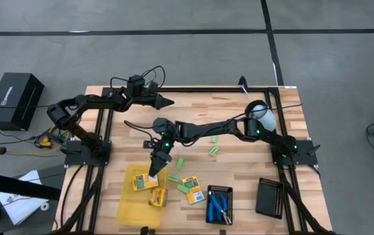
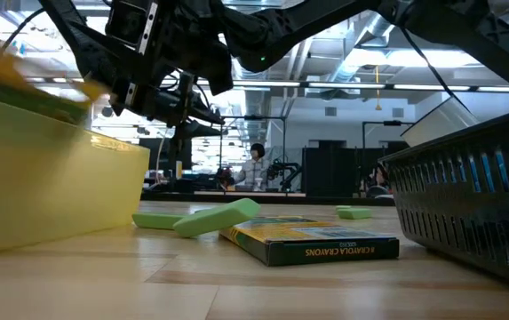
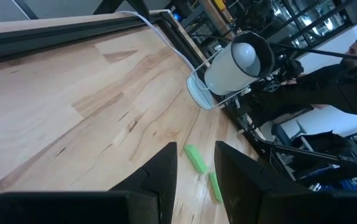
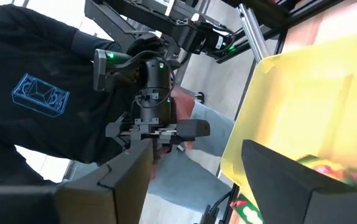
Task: Pick & Place School Supplies
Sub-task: Put the yellow crayon box into the yellow bin
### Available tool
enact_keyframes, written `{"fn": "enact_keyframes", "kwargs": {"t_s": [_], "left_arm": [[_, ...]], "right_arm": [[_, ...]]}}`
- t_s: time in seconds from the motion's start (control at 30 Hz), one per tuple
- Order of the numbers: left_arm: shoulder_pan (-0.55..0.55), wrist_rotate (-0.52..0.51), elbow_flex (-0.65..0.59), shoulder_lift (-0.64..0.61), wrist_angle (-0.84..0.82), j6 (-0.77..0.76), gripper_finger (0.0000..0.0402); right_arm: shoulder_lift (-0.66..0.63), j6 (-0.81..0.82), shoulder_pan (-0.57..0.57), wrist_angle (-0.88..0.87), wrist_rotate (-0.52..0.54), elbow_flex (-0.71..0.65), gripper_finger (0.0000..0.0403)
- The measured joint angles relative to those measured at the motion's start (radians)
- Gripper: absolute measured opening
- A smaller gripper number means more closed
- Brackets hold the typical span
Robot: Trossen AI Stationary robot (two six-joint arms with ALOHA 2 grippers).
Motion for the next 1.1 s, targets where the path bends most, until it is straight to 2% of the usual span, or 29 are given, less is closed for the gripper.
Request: {"fn": "enact_keyframes", "kwargs": {"t_s": [0.33, 0.57, 0.8, 0.97, 1.1], "left_arm": [[-0.001, 0.0, 0.0, 0.0, 0.02, -0.037, 0.0101], [-0.027, 0.0, 0.004, 0.0, 0.186, -0.086, 0.0101], [-0.028, -0.03, 0.065, -0.018, 0.21, -0.052, 0.0101], [0.001, -0.042, 0.123, -0.027, 0.201, -0.056, 0.0101], [-0.01, -0.031, 0.157, -0.027, 0.111, -0.024, 0.0101]], "right_arm": [[-0.001, 0.008, -0.032, 0.003, -0.016, 0.0, 0.0217], [-0.017, 0.015, -0.059, -0.002, -0.084, 0.0, 0.0202], [-0.133, -0.037, -0.118, -0.023, -0.129, 0.0, 0.0183], [-0.229, -0.144, -0.175, -0.162, -0.131, 0.0, 0.0169], [-0.324, -0.324, -0.226, -0.402, -0.126, 0.001, 0.0161]]}}
